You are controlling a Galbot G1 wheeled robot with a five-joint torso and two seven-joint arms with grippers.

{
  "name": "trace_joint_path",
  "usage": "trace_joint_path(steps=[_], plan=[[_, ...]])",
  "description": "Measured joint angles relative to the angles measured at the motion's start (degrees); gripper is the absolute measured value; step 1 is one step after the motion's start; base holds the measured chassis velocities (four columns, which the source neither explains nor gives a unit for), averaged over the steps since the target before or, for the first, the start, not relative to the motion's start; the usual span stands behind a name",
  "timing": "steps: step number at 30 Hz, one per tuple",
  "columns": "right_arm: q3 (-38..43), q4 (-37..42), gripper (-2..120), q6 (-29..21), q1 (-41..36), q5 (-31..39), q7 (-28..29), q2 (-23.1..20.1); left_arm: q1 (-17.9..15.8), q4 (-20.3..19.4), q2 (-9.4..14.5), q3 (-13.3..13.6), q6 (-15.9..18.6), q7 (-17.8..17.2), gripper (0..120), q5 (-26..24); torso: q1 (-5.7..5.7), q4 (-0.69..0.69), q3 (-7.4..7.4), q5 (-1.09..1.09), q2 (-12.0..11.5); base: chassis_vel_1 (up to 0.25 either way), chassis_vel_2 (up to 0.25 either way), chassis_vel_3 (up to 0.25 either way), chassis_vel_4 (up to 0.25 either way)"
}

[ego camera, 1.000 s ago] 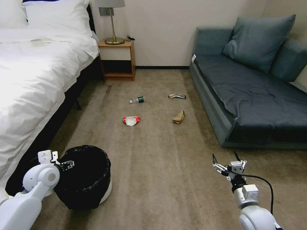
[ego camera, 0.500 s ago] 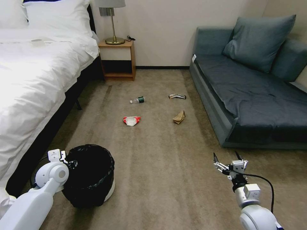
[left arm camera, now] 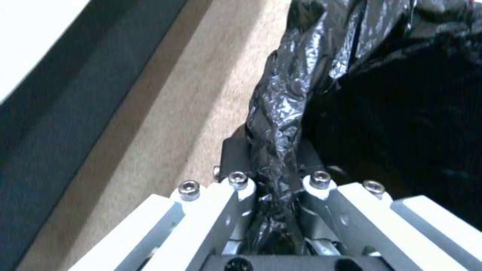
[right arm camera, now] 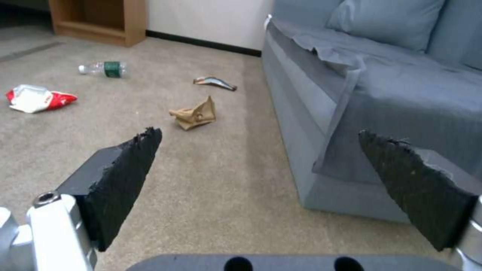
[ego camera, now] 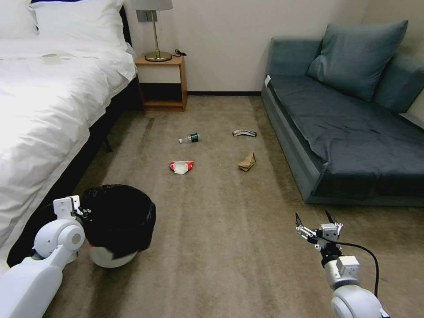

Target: Pick up the trash bin, then pick up the garbage on the floor and place it into the trash bin.

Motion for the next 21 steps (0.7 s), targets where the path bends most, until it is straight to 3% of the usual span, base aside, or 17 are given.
trace_joint_path(steps=[9,21], plan=[[0.9,-1.3,100,0.8,0.1,1.6,0.0,-0.1,0.7,-3.8,3.3,-1.0,-0.8,4.0,5,4.4,0.0,0.0,0.0,0.01,0.0,0.0,0.0,0.0,0.0],[1.2,-4.5,100,3.8,2.7,0.4,-4.8,0.1,1.4,-8.4,8.2,-4.2,-0.5,4.8,5,4.6,0.0,0.01,0.0,0.02,0.0,0.0,0.0,0.0,0.0]])
